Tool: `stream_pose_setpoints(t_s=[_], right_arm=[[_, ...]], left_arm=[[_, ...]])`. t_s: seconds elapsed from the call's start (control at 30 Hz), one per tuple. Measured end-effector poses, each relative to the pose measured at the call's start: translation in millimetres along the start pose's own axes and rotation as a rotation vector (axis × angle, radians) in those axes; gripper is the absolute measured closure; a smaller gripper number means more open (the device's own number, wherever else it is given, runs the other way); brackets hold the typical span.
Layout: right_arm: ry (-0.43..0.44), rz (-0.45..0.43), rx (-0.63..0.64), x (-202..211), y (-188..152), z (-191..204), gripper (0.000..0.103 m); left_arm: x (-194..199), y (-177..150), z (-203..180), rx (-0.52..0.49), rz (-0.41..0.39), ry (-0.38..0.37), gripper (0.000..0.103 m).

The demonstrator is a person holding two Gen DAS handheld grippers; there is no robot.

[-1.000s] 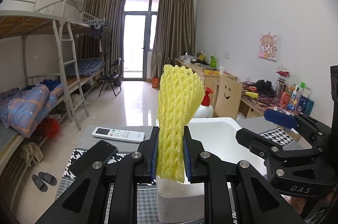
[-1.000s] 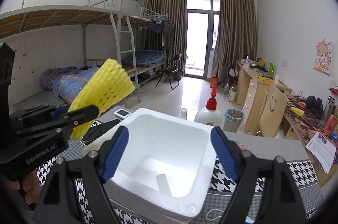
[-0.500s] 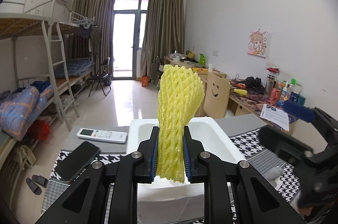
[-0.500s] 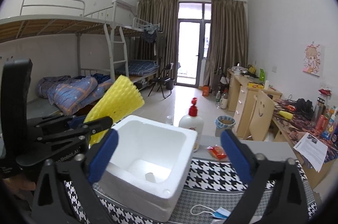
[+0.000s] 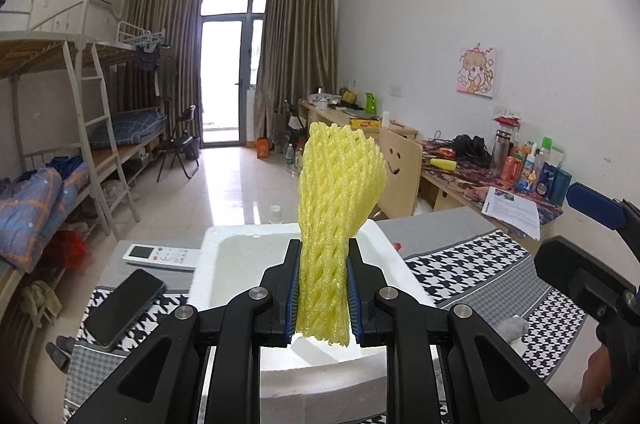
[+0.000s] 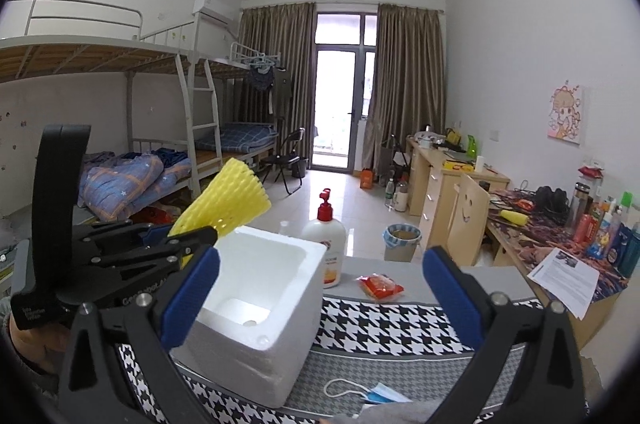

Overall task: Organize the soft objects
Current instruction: 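Lower the yellow net into the foam box and open the left gripper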

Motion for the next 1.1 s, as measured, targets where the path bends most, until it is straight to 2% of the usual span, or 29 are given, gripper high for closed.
stream_pose_setpoints(t_s=[0.53, 0.57, 0.6, 0.63, 0.67, 0.7, 0.87, 1.1], right_arm=[[0.002, 0.007, -0.031, 1.0, -6.1, -18.0, 0.0], [0.003, 0.009, -0.034, 0.5, -6.5, -18.7, 0.0], [0.002, 0.011, -0.036, -0.1, -6.9, -19.8, 0.0], [0.001, 0.013, -0.038, -0.3, -7.2, -20.2, 0.0], [0.002, 0.015, -0.041, -0.4, -7.5, -20.9, 0.0], [0.005, 0.014, -0.043, 0.0, -7.7, -21.6, 0.0], [0.007, 0.013, -0.051, 1.1, -7.9, -24.7, 0.0], [0.0, 0.016, -0.043, 3.3, -8.7, -25.5, 0.0]], left_arm=[[-21.3, -0.3, 1.4, 0.01, 0.037, 0.012, 0.079], [-22.4, -0.4, 1.6, 0.008, 0.041, 0.017, 0.073], [-23.0, -0.6, 0.8, 0.006, 0.041, 0.023, 0.06], [-23.0, -0.5, 0.8, 0.005, 0.04, 0.036, 0.051], [-21.7, -0.8, 0.8, 0.004, 0.032, 0.052, 0.033], [-20.7, -0.8, 0.2, 0.002, 0.023, 0.061, 0.019], [-15.9, -0.8, -4.2, -0.018, 0.002, 0.083, 0.005], [-6.2, 0.7, -7.6, -0.016, -0.028, 0.101, 0.001]])
Point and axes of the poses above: each gripper's, at about its wrist camera, not at the fingertips, and x roughly against the way its jaws point, z to its left, y to its top, the point moved 1 cm from there along -x, roughly the way its jaws point, and after that the axes turned 6 degrees about -y, right-handed, at the moved point
